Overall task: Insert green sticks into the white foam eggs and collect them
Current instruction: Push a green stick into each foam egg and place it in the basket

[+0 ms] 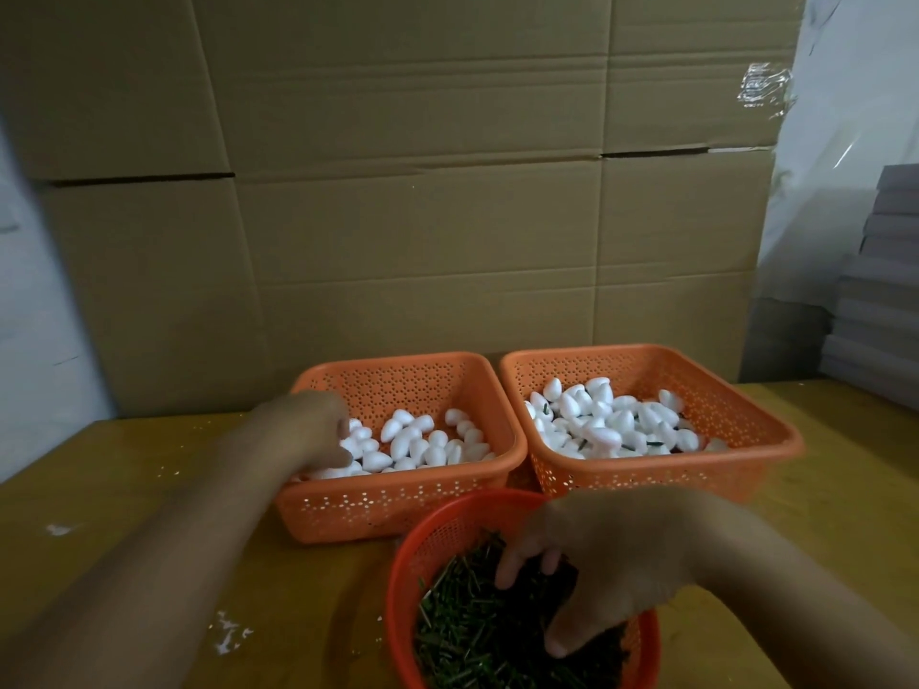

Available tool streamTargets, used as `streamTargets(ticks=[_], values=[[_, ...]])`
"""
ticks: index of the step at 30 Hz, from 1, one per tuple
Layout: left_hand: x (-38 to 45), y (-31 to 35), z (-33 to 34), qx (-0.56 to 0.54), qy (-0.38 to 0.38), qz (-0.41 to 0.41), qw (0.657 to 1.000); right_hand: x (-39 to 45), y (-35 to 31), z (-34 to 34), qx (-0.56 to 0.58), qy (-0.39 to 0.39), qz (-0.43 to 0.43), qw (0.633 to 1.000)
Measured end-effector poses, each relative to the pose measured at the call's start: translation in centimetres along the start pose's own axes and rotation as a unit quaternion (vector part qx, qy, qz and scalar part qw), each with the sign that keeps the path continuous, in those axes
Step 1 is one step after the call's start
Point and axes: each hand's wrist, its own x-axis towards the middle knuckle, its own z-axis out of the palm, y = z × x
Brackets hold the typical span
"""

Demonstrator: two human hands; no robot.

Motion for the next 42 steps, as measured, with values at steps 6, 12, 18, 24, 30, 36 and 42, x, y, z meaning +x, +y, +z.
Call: streamTargets(ticks=[6, 12, 18, 24, 30, 36, 42], values=[[0.7, 1.5, 0.3, 0.039, -0.109, 0.036, 0.993, -0.4, 0.0, 0.0, 0.018, 0.002, 0.022, 1.000], [2.1, 0.4, 1.8, -0.035, -0.101, 0.079, 0.991, -0.6, 0.1, 0.1, 0.048, 0.008, 0.051, 0.998], [1.6, 0.5, 1.5, -0.216, 0.089, 0.116, 0.965, -0.6, 0.1, 0.1, 0.046, 0.013, 0.047, 0.998], [-2.1, 3.0, 0.8, -0.439, 0.152, 0.191, 0.865, -0.4, -0.3, 0.2, 0.030, 0.009, 0.036, 0.999], [-4.9, 4.9, 0.3, -0.507, 0.166, 0.273, 0.800, -0.3, -0.3, 0.4, 0.029, 0.013, 0.036, 0.999], [-5.5, 5.3, 0.5, -0.480, 0.183, 0.292, 0.807, -0.2, -0.1, 0.5, 0.035, 0.020, 0.042, 0.998], [-6.1, 5.3, 0.6, -0.654, 0.013, 0.234, 0.719, -0.2, -0.1, 0.6, 0.036, 0.017, 0.039, 0.998]])
